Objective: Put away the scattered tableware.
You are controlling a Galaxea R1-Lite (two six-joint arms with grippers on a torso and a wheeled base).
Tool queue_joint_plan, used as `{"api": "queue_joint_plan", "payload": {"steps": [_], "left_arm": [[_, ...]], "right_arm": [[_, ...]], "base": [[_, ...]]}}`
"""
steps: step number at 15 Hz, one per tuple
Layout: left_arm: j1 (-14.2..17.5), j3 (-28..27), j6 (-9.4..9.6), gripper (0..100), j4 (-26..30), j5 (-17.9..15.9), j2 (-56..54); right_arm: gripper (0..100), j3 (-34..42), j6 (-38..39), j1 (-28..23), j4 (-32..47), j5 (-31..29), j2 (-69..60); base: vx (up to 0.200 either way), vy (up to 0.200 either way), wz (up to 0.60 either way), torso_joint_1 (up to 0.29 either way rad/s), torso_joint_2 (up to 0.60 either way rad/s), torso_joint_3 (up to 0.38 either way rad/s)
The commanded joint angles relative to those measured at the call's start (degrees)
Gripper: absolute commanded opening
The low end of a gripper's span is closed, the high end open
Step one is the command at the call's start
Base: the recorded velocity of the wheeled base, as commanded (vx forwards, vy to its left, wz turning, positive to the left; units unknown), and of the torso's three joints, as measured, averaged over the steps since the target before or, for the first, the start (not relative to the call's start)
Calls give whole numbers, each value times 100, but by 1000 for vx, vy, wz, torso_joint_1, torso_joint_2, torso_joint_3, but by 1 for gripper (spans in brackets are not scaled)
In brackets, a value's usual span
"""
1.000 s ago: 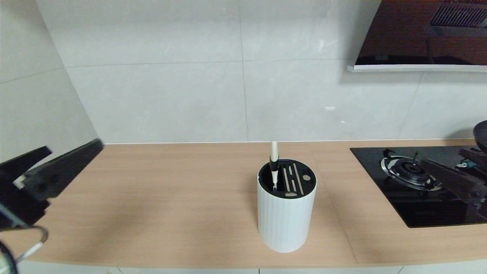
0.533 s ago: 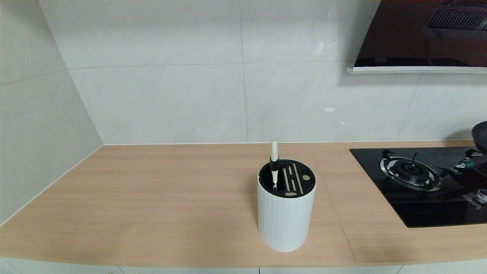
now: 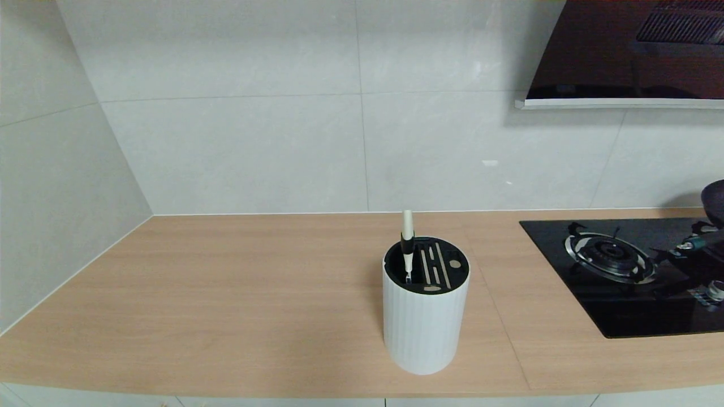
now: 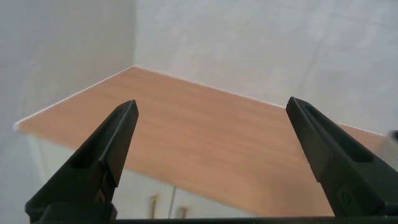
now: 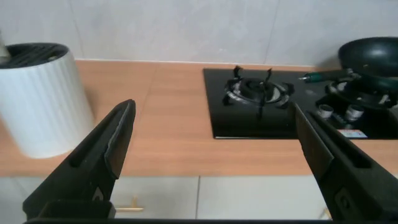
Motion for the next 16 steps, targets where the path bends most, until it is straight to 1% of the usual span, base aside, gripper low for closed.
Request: {"api": "queue_joint_plan", "payload": {"steps": [1,2,3,4,5,6,7,8,9,10,11,12,15,16], "left_arm": [[361,651,69,100,-310,-35,-228],[492,879,377,100,-274,-351,-527],[519,1248,658,100,-345,-536,-527],[519,1248,658,100,-143,-588,-527],[519,1248,649,100,68,-808,-527],[519,1248,526,100,33,-1212,-527],[519,1248,535,100,42,-1459,-527],[510,1248,631,100,68,-1731,-527],[510,1248,763,100,165,-1995,-527],[510,1248,851,100,226,-2153,-527],[440,1248,860,100,226,-2162,-342],[387,1248,807,100,226,-2162,-254],[484,1248,851,100,235,-2153,-518],[484,1248,807,100,235,-2153,-518]], "right_arm": [[100,427,7,-28,-307,0,-120],[100,612,-10,-28,-693,9,-120],[100,612,25,-28,-597,53,-120],[100,612,16,-28,-491,44,-129],[100,612,16,-28,-333,44,-120],[100,612,43,-28,-219,44,-120],[100,612,69,-28,-227,44,-120],[100,612,113,-28,-113,44,-120],[100,612,104,-19,89,167,-120],[100,612,78,7,45,299,-103],[100,612,-1,16,27,343,-76],[100,612,7,16,27,343,-85],[100,612,34,16,27,343,-120],[100,612,25,16,27,343,-120]], "base": [[0,0,0,0,0,0],[0,0,0,0,0,0],[0,0,0,0,0,0],[0,0,0,0,0,0],[0,0,0,0,0,0],[0,0,0,0,0,0],[0,0,0,0,0,0],[0,0,0,0,0,0],[0,0,0,0,0,0],[0,0,0,0,0,0],[0,0,0,0,0,0],[0,0,0,0,0,0],[0,0,0,0,0,0],[0,0,0,0,0,0]]}}
